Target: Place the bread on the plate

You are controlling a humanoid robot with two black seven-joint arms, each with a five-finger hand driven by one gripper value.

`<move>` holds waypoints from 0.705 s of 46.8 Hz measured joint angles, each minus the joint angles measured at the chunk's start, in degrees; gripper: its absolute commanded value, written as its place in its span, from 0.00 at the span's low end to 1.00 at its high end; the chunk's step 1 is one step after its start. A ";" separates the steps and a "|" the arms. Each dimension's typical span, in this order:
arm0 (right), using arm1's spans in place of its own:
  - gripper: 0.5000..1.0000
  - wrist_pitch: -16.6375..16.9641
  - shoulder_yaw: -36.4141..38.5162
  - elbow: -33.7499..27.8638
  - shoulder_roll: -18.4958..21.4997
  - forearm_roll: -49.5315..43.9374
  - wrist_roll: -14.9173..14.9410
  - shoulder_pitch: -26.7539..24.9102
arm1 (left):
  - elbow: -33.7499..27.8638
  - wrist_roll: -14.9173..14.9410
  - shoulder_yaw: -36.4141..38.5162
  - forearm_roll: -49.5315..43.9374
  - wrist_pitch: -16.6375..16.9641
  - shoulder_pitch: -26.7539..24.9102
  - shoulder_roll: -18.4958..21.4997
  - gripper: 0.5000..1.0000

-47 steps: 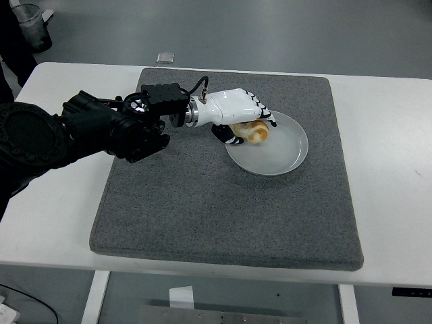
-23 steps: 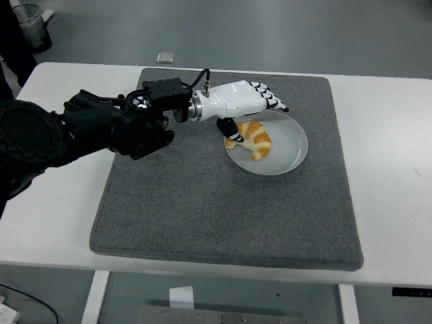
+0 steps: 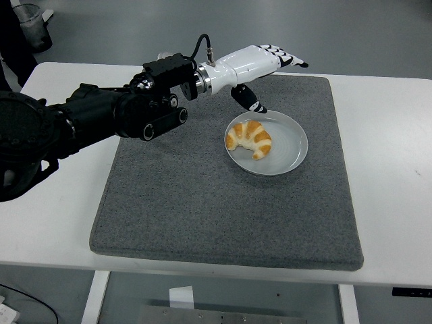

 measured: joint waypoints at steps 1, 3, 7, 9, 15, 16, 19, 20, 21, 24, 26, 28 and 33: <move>0.86 -0.01 0.00 0.00 0.00 0.00 0.00 0.00 | 0.03 0.01 -0.56 -1.20 -0.29 -0.07 0.00 1.00; 0.86 -0.02 -0.03 0.00 0.00 0.00 0.00 0.00 | 0.04 0.00 -1.83 -4.63 -0.80 -0.11 0.00 1.00; 0.86 -0.02 -0.08 0.01 0.00 0.00 0.00 0.00 | 0.29 0.08 -3.67 -12.08 -1.35 -0.18 0.00 1.00; 0.86 -0.02 -0.09 0.01 0.00 0.00 0.00 0.00 | 0.62 0.16 -4.07 -16.07 -1.66 -0.30 0.00 1.00; 0.86 -0.02 -0.09 0.00 0.00 0.00 -0.01 0.00 | 0.94 0.22 -5.95 -29.87 -3.89 -0.52 0.00 1.00; 0.86 -0.02 -0.09 0.00 0.00 -0.01 -0.02 0.00 | 0.93 0.22 -6.50 -31.86 -4.48 -0.58 0.00 1.00; 0.86 -0.02 -0.15 0.01 0.00 -0.11 -0.02 0.00 | 0.88 0.22 -9.30 -38.23 -6.97 -0.65 0.00 1.00; 0.86 -0.02 -0.16 0.00 0.00 -0.14 -0.02 0.00 | 0.88 0.22 -10.37 -39.89 -7.72 -0.65 0.00 1.00; 0.86 -0.02 -0.17 0.00 0.00 -0.17 -0.02 0.00 | 0.89 0.22 -11.59 -41.47 -8.45 -0.65 0.00 1.00; 0.86 -0.01 -0.18 0.01 0.00 -0.18 -0.02 0.01 | 0.90 0.22 -15.72 -45.14 -10.10 -0.51 0.64 1.00; 0.86 0.08 -0.18 0.00 0.00 -0.19 -0.02 -0.01 | 0.95 0.25 -18.95 -46.71 -10.50 -0.02 1.51 1.00; 0.86 0.25 -0.18 0.00 0.00 -0.19 -0.01 0.01 | 0.96 0.33 -22.05 -47.64 -10.61 0.49 2.01 1.00; 0.86 0.56 -0.17 0.02 0.00 -0.23 0.00 0.00 | 0.96 2.33 -30.98 -50.29 -10.65 3.48 2.55 1.00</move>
